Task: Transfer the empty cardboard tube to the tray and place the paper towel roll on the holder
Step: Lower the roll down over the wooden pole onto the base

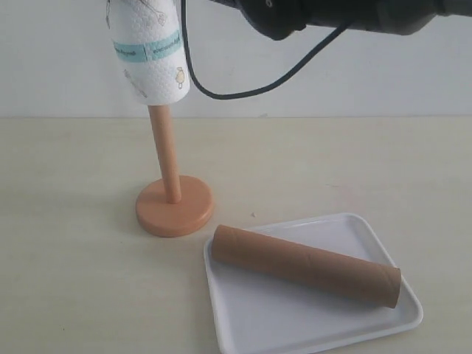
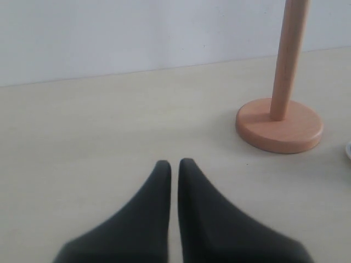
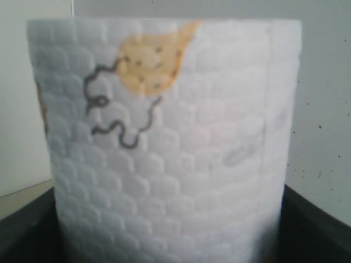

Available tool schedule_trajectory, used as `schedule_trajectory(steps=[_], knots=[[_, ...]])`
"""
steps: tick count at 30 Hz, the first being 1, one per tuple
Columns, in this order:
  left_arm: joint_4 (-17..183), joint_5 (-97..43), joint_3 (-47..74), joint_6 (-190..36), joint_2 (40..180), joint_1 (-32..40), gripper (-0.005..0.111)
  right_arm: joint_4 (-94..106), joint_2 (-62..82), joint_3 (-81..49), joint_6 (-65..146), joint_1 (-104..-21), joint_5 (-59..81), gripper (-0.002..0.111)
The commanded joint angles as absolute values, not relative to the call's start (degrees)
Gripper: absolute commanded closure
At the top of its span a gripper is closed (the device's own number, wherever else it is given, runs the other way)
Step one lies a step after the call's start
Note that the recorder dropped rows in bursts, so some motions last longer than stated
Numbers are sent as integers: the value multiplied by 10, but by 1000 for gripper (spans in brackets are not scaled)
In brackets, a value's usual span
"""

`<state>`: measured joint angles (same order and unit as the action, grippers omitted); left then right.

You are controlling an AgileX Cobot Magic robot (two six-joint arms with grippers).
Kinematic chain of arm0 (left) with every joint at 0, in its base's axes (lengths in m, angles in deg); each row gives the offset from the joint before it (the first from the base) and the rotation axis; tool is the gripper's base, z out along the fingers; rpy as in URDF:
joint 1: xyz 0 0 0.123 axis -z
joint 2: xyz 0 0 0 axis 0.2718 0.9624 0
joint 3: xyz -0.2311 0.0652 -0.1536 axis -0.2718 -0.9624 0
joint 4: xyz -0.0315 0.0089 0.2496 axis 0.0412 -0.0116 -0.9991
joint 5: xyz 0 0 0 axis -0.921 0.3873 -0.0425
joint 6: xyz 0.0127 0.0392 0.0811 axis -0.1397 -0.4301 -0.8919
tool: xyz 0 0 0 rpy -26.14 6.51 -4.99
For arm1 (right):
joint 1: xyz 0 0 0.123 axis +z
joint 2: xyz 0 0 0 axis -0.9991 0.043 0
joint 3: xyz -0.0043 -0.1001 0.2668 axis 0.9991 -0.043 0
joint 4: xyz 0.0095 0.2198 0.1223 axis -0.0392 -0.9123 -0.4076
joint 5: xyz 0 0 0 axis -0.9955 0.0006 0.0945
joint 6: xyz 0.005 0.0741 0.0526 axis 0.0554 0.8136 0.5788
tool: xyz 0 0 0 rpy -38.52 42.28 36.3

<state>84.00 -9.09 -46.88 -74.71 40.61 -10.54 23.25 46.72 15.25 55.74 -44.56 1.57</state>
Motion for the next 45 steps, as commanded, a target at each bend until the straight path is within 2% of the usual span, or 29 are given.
schedule_trajectory(steps=[1,6,25,45], knots=[[845,-90,-471,-749,404,-106,103,230,470,151,558,-445,-26,109],[845,-90,-471,-749,404,-106,103,199,470,98,544,-449,-89,109],[845,-90,-471,-749,404,-106,103,145,472,-1,504,-467,-161,109],[845,-90,-471,-749,404,-106,103,85,563,-7,490,-470,-212,109]])
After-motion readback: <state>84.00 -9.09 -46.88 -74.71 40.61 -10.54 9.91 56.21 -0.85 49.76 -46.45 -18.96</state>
